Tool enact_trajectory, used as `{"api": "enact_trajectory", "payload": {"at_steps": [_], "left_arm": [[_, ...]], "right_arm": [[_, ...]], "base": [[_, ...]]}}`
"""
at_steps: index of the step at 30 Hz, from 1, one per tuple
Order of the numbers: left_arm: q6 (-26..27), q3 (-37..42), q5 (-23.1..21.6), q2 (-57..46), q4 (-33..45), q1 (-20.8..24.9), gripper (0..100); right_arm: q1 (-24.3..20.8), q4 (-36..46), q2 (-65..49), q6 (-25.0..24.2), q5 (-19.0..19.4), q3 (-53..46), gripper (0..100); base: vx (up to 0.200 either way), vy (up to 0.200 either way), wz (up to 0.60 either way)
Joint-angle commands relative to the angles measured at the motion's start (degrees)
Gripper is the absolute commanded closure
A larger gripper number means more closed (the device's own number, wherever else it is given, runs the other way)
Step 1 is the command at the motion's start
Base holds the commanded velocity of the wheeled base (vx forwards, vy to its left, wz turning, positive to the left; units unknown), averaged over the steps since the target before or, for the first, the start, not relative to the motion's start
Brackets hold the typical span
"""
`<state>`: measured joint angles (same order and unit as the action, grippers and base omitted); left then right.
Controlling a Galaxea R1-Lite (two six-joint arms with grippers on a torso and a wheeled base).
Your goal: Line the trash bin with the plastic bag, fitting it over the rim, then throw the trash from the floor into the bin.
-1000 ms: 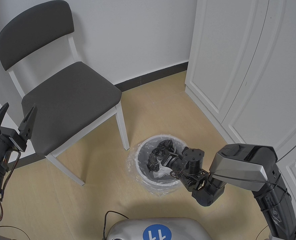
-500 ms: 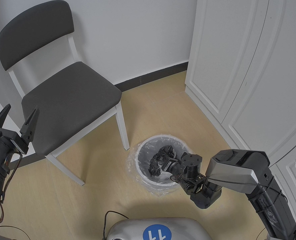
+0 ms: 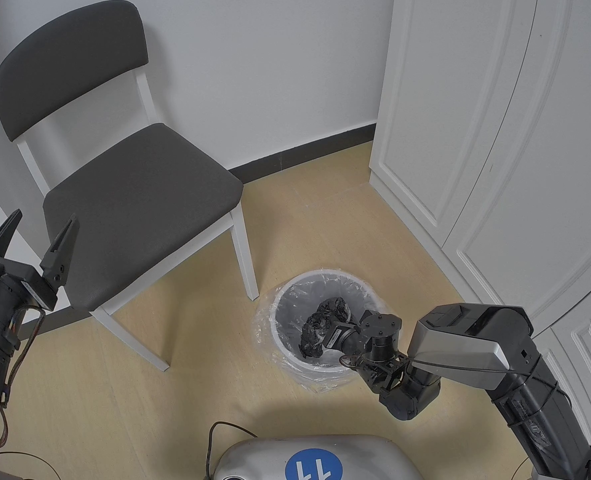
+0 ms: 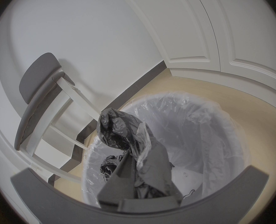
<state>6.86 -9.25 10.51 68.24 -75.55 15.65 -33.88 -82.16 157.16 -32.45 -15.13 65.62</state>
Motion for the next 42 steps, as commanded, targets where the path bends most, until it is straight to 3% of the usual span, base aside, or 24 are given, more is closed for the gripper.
{"api": "enact_trajectory", "payload": {"at_steps": [1, 8, 9, 32, 38, 42], "left_arm": [[-0.01, 0.02, 0.04, -0.04, -0.04, -0.01, 0], [-0.01, 0.02, 0.04, -0.04, -0.04, -0.01, 0], [-0.01, 0.02, 0.04, -0.04, -0.04, -0.01, 0], [-0.01, 0.02, 0.04, -0.04, -0.04, -0.01, 0], [-0.1, 0.02, 0.04, 0.05, 0.05, -0.01, 0], [-0.01, -0.06, 0.13, 0.05, 0.05, -0.1, 0]], "right_arm": [[-0.05, -0.01, 0.34, 0.37, 0.01, 0.03, 100], [-0.05, -0.01, 0.43, 0.63, 0.01, 0.21, 100], [-0.05, -0.01, 0.43, 0.63, 0.01, 0.21, 0], [-0.05, -0.19, -2.83, 1.51, -0.78, -0.41, 0], [0.83, -4.14, -7.04, 10.92, -1.31, -5.15, 0], [2.24, -7.84, -9.33, 21.03, -1.31, -8.76, 0]], "base": [[0.0, 0.0, 0.0], [0.0, 0.0, 0.0], [0.0, 0.0, 0.0], [0.0, 0.0, 0.0], [0.0, 0.0, 0.0], [0.0, 0.0, 0.0]]}}
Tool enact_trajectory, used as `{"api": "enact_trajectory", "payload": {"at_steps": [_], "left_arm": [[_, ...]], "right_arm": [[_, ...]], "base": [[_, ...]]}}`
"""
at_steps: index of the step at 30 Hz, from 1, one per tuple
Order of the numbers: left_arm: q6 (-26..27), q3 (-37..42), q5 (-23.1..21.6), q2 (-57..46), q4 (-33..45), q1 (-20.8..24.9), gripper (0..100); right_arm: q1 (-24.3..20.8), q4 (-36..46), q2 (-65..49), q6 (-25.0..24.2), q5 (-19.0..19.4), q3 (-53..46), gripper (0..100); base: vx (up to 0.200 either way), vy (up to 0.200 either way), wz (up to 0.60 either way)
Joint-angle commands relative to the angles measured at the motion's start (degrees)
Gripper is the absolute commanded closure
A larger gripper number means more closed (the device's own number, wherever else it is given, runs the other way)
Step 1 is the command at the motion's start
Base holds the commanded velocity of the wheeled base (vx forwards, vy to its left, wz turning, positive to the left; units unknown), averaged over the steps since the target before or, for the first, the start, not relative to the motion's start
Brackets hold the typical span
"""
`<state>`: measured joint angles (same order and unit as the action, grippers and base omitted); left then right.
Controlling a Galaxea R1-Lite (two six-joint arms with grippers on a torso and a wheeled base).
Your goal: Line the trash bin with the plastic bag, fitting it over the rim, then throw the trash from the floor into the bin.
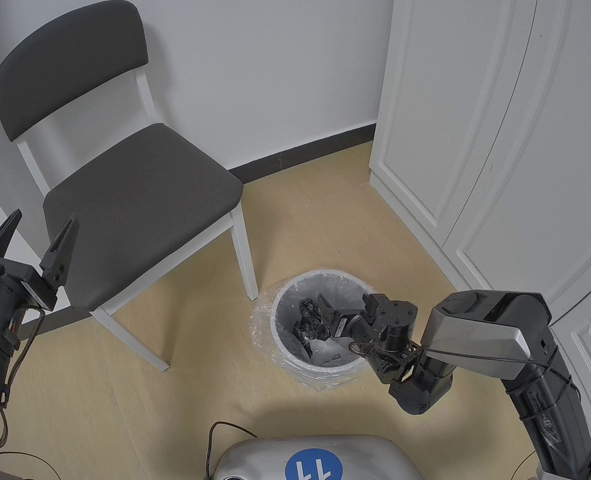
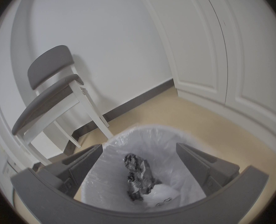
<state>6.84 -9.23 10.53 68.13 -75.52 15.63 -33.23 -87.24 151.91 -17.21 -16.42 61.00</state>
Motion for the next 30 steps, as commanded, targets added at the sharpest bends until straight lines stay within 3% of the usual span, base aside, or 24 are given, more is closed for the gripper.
{"api": "enact_trajectory", "payload": {"at_steps": [1, 5, 14, 21, 30], "left_arm": [[0.1, -0.09, 0.01, 0.07, 0.02, -0.07, 0], [0.72, -0.09, 0.1, -0.02, 0.11, -0.16, 0], [2.3, 0.53, 0.19, -1.69, 0.2, -0.34, 0], [5.73, 1.93, 0.19, -4.15, 0.46, -0.6, 0], [6.26, 4.48, 0.98, -10.3, 1.08, -2.09, 0]], "right_arm": [[2.03, -2.76, -4.87, 8.51, -0.01, -5.02, 0], [3.52, -2.76, -10.05, 16.25, -1.6, -9.41, 0], [6.69, -2.76, -26.4, 23.1, -2.83, -24.26, 0], [10.38, -2.76, -31.67, 23.54, -2.92, -31.65, 0], [11.26, -2.76, -45.47, 19.23, -8.01, -44.13, 0]], "base": [[0.0, 0.0, 0.0], [0.0, 0.0, 0.0], [0.0, 0.0, 0.0], [0.0, 0.0, 0.0], [0.0, 0.0, 0.0]]}}
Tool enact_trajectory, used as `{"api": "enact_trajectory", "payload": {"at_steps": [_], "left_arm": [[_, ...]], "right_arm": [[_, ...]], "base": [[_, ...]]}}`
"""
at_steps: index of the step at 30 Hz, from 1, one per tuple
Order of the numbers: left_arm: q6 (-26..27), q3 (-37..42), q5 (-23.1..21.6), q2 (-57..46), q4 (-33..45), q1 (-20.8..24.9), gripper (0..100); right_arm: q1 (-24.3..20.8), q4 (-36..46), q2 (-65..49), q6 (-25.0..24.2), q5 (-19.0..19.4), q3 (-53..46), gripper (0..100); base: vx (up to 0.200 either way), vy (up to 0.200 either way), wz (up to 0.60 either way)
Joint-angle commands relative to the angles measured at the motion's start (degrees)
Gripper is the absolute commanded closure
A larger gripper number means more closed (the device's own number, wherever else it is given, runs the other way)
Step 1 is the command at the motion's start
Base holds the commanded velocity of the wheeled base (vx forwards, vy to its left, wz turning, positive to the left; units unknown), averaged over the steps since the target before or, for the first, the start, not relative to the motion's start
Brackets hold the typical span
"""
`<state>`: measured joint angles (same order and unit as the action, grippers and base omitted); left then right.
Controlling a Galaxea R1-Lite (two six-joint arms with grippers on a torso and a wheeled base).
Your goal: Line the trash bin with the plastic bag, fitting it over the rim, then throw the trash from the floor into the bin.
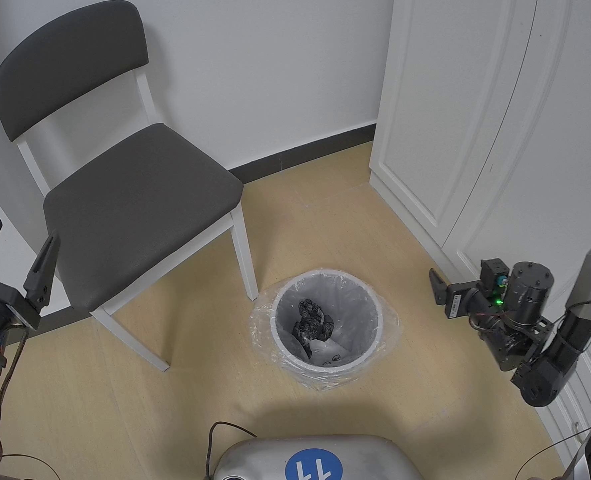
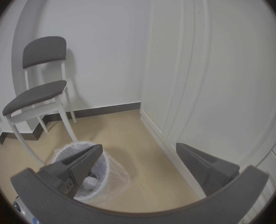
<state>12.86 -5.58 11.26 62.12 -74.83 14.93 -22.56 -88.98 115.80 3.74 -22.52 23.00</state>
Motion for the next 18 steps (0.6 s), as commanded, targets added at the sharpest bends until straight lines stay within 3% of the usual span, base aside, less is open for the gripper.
{"api": "enact_trajectory", "payload": {"at_steps": [1, 5, 9, 10, 15, 18], "left_arm": [[0.32, 0.57, 0.25, -4.91, 0.82, -2.54, 0], [0.67, -2.41, 0.07, -9.48, 7.59, -7.73, 0], [0.5, -6.46, -0.1, -15.28, 18.14, -8.69, 0], [0.32, -8.57, -0.37, -18.88, 24.82, -8.61, 0], [0.23, -13.75, -0.54, -28.9, 43.36, -7.99, 0], [-0.38, -15.16, -0.54, -32.24, 48.46, -8.34, 0]], "right_arm": [[0.59, -1.02, -11.3, -1.81, -2.8, -7.71, 0], [0.42, -1.02, -20.79, -1.55, -6.84, -13.25, 0], [0.77, -1.02, -28.7, -1.19, -9.04, -17.38, 0], [1.56, -1.02, -32.39, -1.11, -9.92, -19.58, 0], [8.41, 1.62, -44.26, -1.28, -12.11, -23.0, 0], [12.55, 8.47, -52.87, -1.19, -12.2, -22.92, 0]], "base": [[0.0, 0.0, 0.0], [0.0, 0.0, 0.0], [0.0, 0.0, 0.0], [0.0, 0.0, 0.0], [0.0, 0.0, 0.0], [0.0, 0.0, 0.0]]}}
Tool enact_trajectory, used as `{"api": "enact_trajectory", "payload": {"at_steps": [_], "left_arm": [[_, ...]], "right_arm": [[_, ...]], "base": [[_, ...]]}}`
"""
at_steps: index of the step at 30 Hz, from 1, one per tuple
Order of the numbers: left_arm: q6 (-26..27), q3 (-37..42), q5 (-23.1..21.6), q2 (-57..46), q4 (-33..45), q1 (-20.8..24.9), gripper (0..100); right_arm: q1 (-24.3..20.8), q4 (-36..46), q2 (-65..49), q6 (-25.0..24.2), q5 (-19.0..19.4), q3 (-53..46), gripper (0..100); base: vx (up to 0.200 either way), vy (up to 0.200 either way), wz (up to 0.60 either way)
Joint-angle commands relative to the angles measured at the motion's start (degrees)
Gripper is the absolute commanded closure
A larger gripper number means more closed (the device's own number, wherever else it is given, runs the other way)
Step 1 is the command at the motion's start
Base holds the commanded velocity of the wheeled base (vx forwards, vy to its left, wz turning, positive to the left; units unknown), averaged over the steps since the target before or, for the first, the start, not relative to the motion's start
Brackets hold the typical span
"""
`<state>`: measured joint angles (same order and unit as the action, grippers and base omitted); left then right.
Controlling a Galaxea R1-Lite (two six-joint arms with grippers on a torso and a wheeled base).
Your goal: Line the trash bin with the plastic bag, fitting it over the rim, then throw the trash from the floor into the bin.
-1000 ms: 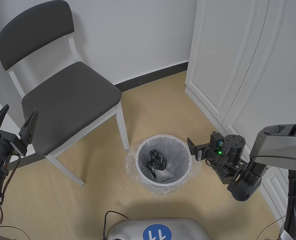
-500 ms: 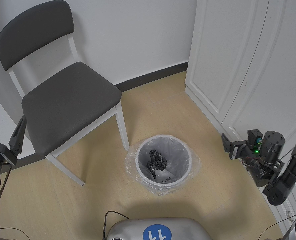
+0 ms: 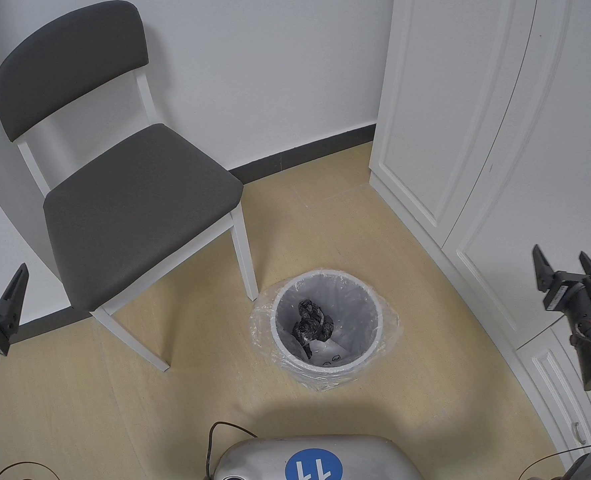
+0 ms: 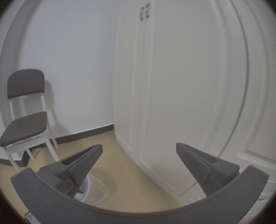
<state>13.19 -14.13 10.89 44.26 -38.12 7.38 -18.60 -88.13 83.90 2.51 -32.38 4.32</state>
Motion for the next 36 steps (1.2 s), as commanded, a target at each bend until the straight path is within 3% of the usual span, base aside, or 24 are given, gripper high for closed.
{"api": "enact_trajectory", "payload": {"at_steps": [1, 2, 8, 10, 16, 25, 27, 36], "left_arm": [[-0.71, -6.61, -0.16, -14.38, 11.75, -0.78, 0], [-2.2, -6.7, -0.08, -16.05, 12.46, -1.4, 0], [-7.57, -8.63, 0.28, -20.01, 13.33, -4.39, 0], [-8.53, -9.69, 0.28, -21.68, 15.0, -5.53, 0], [-8.62, -11.01, 0.19, -25.98, 20.98, -7.02, 0], [-8.62, -11.27, 0.01, -32.66, 27.49, -6.76, 0], [-8.62, -12.15, -0.16, -35.39, 30.21, -7.29, 0], [-8.53, -10.92, -0.25, -41.89, 37.24, -8.17, 0]], "right_arm": [[8.58, 7.62, -20.97, 0.04, -2.34, -4.23, 0], [9.64, 13.16, -27.47, -0.05, -2.34, -4.23, 0], [10.69, 24.58, -41.27, -0.14, -2.25, -4.23, 0], [13.15, 29.33, -47.16, -0.31, -2.07, -4.14, 0], [17.99, 36.53, -58.41, -2.25, -2.16, -4.14, 0], [17.99, 49.72, -75.99, -3.48, -1.2, -4.23, 0], [18.16, 58.07, -83.54, -3.48, 1.79, -4.23, 0], [18.51, 65.36, -83.9, -9.63, 4.69, -4.32, 0]], "base": [[0.0, 0.0, 0.0], [0.0, 0.0, 0.0], [0.0, 0.0, 0.0], [0.0, 0.0, 0.0], [0.0, 0.0, 0.0], [0.0, 0.0, 0.0], [0.0, 0.0, 0.0], [0.0, 0.0, 0.0]]}}
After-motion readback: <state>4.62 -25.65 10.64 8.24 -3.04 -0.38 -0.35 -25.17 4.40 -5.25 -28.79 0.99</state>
